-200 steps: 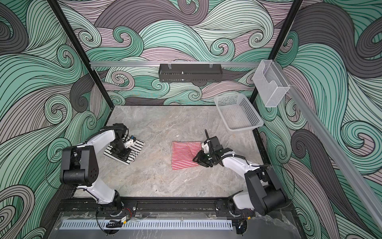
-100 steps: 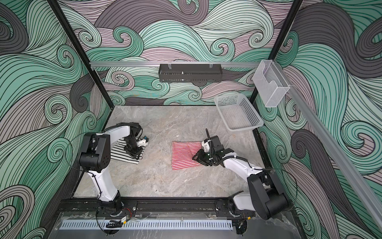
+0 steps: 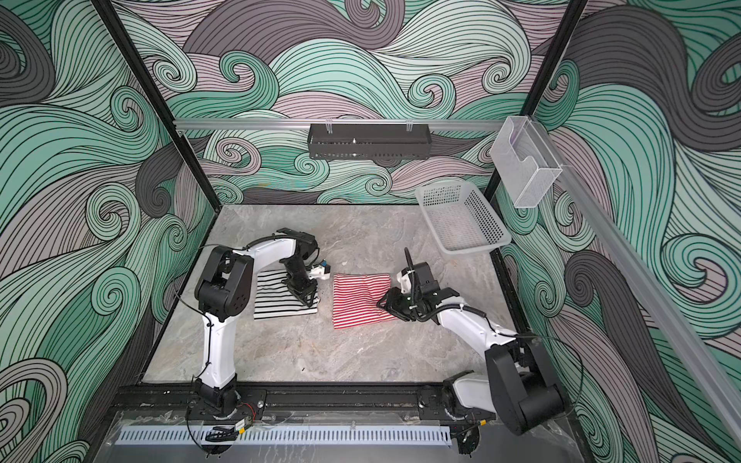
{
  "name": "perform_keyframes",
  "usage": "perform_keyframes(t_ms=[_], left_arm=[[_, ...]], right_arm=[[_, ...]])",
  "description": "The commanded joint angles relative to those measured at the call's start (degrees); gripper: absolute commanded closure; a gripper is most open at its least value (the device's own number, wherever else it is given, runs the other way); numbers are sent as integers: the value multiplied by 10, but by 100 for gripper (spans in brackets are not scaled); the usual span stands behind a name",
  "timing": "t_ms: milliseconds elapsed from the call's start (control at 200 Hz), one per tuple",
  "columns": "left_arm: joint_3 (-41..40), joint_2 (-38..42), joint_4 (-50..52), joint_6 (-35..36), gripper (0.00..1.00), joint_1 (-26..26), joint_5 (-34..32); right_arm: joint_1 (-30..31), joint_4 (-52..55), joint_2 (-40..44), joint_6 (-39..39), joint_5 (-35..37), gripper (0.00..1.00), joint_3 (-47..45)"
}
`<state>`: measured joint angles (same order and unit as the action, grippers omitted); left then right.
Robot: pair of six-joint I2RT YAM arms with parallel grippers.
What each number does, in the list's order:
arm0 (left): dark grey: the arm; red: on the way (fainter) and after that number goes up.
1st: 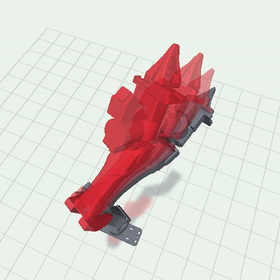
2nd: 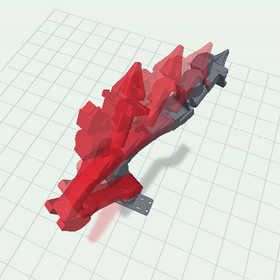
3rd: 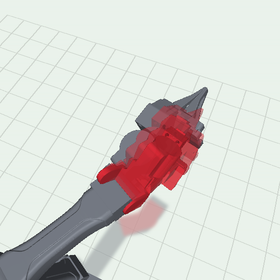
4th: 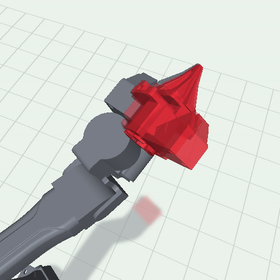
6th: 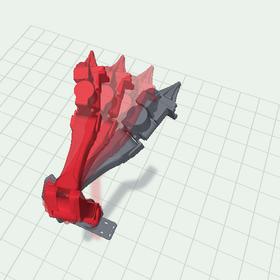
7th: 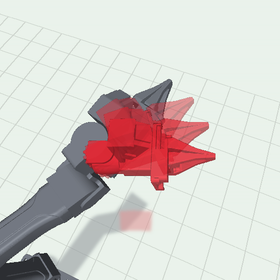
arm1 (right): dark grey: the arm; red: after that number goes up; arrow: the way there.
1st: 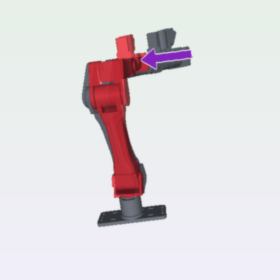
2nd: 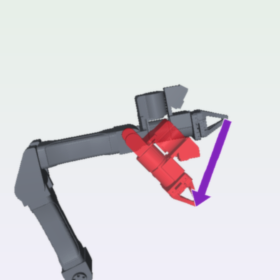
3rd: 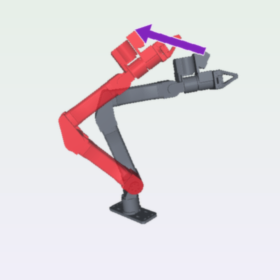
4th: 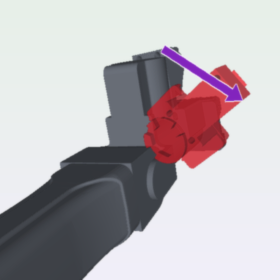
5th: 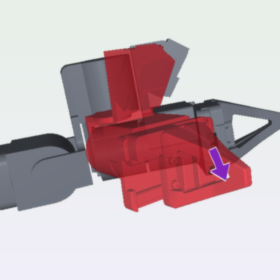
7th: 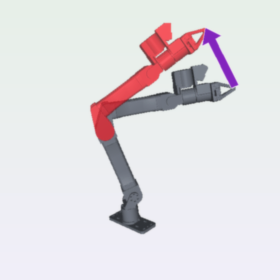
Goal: Fold and stack tank tops
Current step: Move the tank top to the center of the table.
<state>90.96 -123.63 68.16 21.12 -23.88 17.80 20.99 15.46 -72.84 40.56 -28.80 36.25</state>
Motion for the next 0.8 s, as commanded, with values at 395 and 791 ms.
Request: perform_keyframes(t_ms=[395,791], left_arm=[[-86,34,-1,18,68,-25,33],[19,68,11,-2,65,-26,58]], right_arm=[[-43,-12,60,75,32,33,-118],[-70,-144,14,163,42,36,-165]])
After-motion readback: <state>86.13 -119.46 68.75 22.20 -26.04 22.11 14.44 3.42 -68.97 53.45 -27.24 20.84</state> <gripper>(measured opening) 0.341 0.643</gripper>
